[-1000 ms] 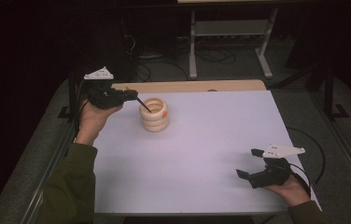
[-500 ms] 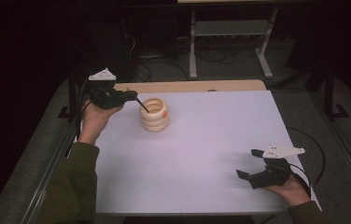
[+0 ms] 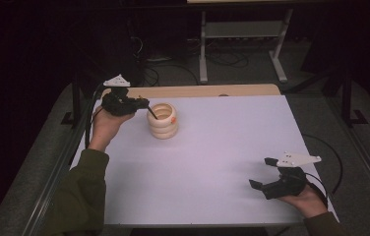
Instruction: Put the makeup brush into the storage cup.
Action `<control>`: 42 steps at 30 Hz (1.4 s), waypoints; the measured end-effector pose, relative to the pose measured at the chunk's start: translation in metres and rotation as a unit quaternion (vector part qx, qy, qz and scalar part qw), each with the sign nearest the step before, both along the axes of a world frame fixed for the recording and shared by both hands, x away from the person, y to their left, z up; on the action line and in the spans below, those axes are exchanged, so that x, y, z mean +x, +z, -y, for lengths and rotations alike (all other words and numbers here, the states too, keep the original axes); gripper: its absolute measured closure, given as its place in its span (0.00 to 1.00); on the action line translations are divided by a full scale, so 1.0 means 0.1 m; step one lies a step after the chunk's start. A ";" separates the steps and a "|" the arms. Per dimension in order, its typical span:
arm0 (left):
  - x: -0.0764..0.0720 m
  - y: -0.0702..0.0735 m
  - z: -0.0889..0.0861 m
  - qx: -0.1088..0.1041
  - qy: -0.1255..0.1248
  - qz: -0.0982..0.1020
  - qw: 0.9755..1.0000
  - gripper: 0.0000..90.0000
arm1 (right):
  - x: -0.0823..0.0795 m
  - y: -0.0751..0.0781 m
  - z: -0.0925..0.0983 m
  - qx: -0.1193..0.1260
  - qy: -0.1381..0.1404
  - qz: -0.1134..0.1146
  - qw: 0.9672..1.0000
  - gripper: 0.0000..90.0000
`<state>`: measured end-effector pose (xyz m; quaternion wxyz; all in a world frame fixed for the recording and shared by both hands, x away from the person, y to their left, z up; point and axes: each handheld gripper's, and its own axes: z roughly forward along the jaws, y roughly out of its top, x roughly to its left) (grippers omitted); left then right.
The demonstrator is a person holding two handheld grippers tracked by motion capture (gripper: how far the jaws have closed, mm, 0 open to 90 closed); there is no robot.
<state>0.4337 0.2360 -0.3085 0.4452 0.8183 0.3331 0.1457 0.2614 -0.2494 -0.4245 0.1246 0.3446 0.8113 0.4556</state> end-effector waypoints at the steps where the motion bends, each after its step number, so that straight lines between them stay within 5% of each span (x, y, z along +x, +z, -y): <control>1: 0.00 -0.01 0.00 0.001 0.001 -0.002 1.000 0.93 | 0.00 0.00 0.00 0.001 0.000 0.000 1.000 0.02; 19: 0.05 -0.12 -0.02 0.008 0.010 -0.020 1.000 0.91 | 0.00 0.00 0.00 0.002 0.000 0.000 1.000 0.02; 28: 0.06 -0.13 -0.02 0.008 0.016 -0.005 1.000 0.52 | 0.00 0.00 0.00 0.002 0.001 0.000 1.000 0.02; 36: 0.06 -0.16 -0.08 -0.017 0.034 0.011 0.999 0.13 | -0.01 0.00 0.00 0.001 0.001 0.000 1.000 0.02; 42: 0.03 -0.20 -0.15 -0.023 0.035 0.009 0.999 0.08 | -0.01 0.01 0.01 0.001 -0.001 0.001 1.000 0.02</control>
